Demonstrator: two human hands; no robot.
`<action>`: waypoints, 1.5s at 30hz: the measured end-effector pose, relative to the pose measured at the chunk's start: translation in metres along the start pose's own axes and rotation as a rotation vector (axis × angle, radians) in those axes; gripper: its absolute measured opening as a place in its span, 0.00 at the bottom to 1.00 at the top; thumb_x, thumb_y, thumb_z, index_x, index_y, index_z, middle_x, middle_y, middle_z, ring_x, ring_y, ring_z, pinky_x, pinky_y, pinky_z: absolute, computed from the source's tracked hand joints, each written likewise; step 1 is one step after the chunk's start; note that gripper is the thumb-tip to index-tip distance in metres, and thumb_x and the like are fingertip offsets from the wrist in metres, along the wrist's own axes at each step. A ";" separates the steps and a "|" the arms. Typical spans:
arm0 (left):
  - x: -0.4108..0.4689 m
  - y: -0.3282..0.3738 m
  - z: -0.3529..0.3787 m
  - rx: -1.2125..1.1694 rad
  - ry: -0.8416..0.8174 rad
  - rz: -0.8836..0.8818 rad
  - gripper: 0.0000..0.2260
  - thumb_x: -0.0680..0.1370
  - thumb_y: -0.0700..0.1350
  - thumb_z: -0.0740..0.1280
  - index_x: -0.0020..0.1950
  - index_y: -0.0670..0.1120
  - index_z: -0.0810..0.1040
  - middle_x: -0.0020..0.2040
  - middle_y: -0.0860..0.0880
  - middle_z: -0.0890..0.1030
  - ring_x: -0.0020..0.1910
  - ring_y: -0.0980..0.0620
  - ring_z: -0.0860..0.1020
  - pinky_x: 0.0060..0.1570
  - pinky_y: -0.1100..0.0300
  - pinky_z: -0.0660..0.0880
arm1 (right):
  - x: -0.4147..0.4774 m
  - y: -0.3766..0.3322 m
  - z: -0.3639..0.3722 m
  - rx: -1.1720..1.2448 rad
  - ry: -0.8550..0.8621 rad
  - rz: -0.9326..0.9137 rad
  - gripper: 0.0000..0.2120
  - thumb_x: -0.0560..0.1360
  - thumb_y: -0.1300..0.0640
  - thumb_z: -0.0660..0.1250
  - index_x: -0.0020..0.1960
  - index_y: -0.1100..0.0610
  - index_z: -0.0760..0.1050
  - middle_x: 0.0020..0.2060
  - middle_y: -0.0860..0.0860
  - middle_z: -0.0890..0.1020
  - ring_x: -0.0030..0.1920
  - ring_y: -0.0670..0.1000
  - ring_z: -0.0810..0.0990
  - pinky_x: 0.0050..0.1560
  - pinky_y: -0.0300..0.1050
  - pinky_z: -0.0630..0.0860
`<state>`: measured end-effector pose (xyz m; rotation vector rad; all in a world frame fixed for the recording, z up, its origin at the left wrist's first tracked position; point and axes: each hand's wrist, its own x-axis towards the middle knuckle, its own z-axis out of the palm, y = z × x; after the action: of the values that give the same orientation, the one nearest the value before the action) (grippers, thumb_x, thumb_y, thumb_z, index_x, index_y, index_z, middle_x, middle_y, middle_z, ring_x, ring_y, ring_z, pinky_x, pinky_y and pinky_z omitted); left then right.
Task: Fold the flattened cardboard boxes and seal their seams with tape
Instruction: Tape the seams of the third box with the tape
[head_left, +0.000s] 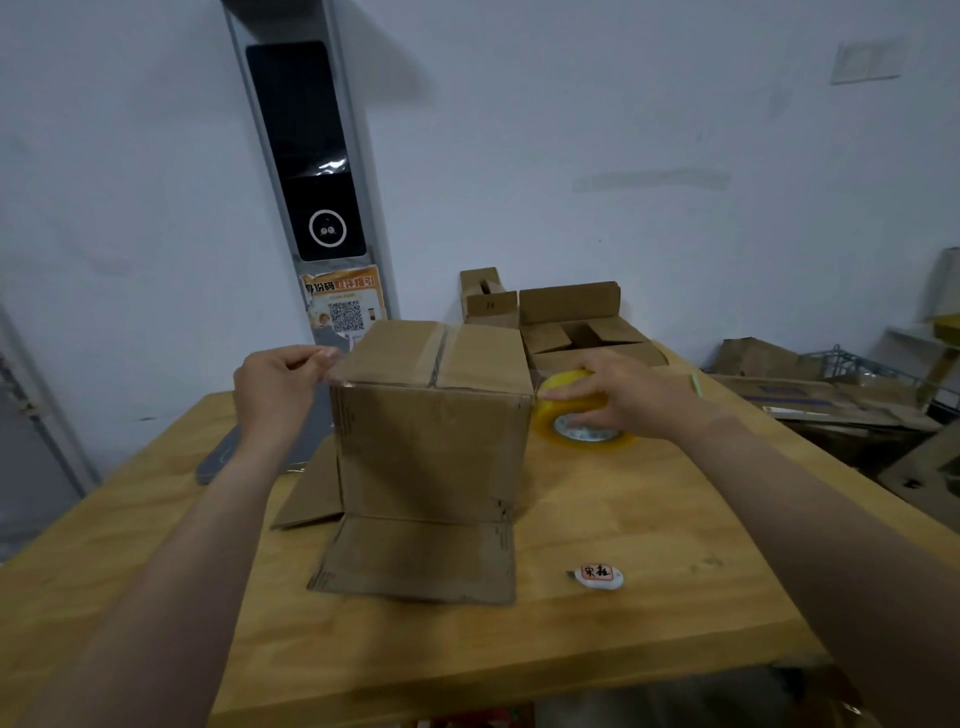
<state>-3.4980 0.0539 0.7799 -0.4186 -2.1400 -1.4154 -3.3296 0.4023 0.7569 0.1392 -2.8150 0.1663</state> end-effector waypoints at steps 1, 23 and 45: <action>0.002 -0.001 0.000 0.005 -0.003 -0.003 0.11 0.78 0.52 0.74 0.54 0.47 0.88 0.41 0.53 0.84 0.48 0.55 0.82 0.47 0.61 0.72 | 0.003 0.002 0.001 -0.033 -0.012 -0.002 0.23 0.76 0.48 0.73 0.67 0.30 0.73 0.59 0.48 0.73 0.61 0.50 0.70 0.62 0.47 0.71; 0.028 -0.046 0.011 0.033 -0.091 0.037 0.10 0.78 0.53 0.73 0.52 0.48 0.88 0.42 0.50 0.86 0.46 0.53 0.83 0.48 0.56 0.76 | 0.032 0.001 0.023 -0.149 -0.085 0.053 0.30 0.79 0.45 0.68 0.77 0.31 0.61 0.60 0.49 0.74 0.63 0.52 0.70 0.60 0.45 0.68; 0.039 -0.108 0.004 -0.104 -0.080 0.002 0.06 0.80 0.45 0.72 0.53 0.45 0.87 0.38 0.53 0.84 0.39 0.59 0.79 0.40 0.73 0.71 | 0.053 -0.042 0.037 -0.156 -0.050 0.101 0.31 0.78 0.46 0.70 0.76 0.30 0.61 0.61 0.46 0.74 0.61 0.50 0.68 0.56 0.43 0.67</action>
<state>-3.5879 0.0127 0.7206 -0.5256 -2.1338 -1.5376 -3.3860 0.3523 0.7428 -0.0352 -2.8721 -0.0352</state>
